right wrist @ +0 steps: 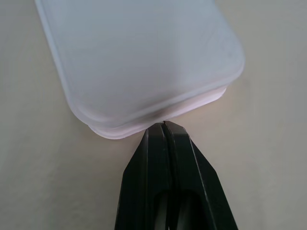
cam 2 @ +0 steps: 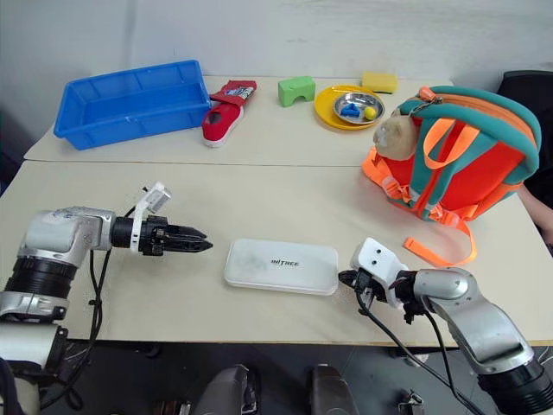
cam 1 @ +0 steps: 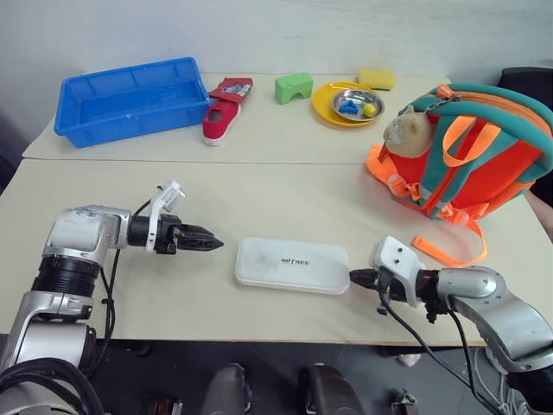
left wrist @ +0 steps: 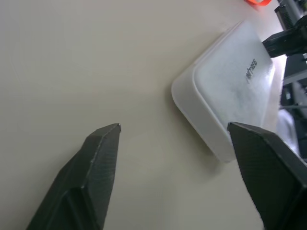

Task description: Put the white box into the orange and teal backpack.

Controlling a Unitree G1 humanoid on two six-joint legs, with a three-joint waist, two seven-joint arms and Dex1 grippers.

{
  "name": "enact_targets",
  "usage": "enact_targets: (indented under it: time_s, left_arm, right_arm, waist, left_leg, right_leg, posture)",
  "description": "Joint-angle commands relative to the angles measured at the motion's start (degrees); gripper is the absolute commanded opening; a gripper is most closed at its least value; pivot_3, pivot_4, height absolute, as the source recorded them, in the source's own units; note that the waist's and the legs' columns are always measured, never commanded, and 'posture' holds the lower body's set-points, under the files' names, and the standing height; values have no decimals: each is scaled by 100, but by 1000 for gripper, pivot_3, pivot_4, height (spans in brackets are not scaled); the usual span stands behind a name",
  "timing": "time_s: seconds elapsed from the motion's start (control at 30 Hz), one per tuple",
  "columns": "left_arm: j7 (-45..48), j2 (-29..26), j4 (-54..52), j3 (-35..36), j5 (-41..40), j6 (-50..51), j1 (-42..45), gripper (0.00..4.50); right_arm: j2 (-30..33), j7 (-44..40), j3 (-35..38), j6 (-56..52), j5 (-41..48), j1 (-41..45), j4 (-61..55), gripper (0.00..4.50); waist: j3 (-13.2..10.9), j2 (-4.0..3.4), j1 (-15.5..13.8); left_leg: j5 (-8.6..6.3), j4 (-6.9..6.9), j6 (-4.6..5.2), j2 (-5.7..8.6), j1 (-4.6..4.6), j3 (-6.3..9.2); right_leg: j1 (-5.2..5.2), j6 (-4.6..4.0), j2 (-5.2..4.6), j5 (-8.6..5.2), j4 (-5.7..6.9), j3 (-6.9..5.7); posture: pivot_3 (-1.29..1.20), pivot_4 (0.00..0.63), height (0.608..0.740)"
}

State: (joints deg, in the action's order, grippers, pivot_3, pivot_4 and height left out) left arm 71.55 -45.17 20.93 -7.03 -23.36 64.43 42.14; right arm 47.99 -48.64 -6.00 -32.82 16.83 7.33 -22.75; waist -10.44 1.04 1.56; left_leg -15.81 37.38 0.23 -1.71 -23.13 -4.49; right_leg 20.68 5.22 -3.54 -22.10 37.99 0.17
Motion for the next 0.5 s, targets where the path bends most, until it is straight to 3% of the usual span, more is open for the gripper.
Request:
enact_targets:
  time_s: [0.03, 0.17, 0.5]
  left_arm:
    - [225, -125, -384, -206, -387, 805, 22, 4475]
    - [-154, 43, -615, -340, -472, 1267, -32, 4475]
    - [-1305, 1349, -759, -248, -503, 1498, -172, 4475]
  right_arm:
    - [78, -74, 124, 137, -47, -34, -96, 0]
    - [88, -133, 152, 143, -71, 32, -56, 0]
    - [42, -142, 109, 189, -155, 69, 31, 0]
  waist:
    - [-1, 1, 1]
    - [-1, 1, -1]
    - [6, -6, -200]
  left_leg:
    - [0, 1, -1, 0, 0, 0]
    - [2, 3, -3, -1, -1, 1]
    - [-2, 32, 3, 7, 8, 8]
  right_leg:
    - [0, 0, 0, 0, 0, 0]
    - [0, 0, 0, 0, -2, 1]
    - [-22, 0, -9, 0, -3, -1]
  posture:
    - [0, 150, 740]
    - [0, 150, 740]
    - [0, 150, 740]
